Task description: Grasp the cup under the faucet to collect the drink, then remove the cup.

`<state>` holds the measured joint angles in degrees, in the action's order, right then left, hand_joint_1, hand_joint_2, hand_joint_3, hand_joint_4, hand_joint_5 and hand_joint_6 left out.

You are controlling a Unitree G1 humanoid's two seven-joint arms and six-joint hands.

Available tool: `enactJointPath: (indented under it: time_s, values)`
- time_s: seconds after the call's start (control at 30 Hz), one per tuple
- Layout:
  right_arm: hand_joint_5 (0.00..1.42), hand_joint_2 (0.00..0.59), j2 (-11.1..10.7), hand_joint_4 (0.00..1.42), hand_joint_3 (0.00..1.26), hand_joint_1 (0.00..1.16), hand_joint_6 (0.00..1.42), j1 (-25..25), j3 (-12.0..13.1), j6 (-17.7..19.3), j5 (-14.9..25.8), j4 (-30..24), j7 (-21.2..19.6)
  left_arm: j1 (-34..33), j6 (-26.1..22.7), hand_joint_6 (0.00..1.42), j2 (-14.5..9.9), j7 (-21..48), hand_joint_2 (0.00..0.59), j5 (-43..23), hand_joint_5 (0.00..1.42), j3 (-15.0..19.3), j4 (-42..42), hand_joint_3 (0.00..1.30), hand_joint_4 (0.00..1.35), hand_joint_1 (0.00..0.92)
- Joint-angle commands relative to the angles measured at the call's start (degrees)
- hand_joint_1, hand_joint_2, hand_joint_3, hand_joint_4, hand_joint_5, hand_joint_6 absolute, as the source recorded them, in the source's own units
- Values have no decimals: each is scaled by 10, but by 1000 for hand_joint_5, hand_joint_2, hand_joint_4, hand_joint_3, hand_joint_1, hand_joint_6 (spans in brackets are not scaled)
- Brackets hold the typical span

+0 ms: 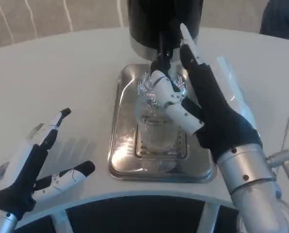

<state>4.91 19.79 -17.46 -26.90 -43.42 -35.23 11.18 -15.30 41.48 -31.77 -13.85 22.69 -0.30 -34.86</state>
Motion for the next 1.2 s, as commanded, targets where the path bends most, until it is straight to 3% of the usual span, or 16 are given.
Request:
enactJointPath:
  time_s: [0.03,0.67,1.2]
  values:
    - [0,546,15,0,0,208,0,2,-16,-6,6,9,-13,1,-6,12,-7,8,70,-6,64,6,-10,89,0,97]
    - [0,543,-5,0,0,208,0,36,-14,-14,33,53,1,-8,-10,12,-5,24,72,-17,71,11,-32,103,0,97]
    - [0,529,-52,0,0,147,0,76,-54,-47,-6,58,67,-8,-12,12,-6,29,69,-24,75,16,-35,105,0,89]
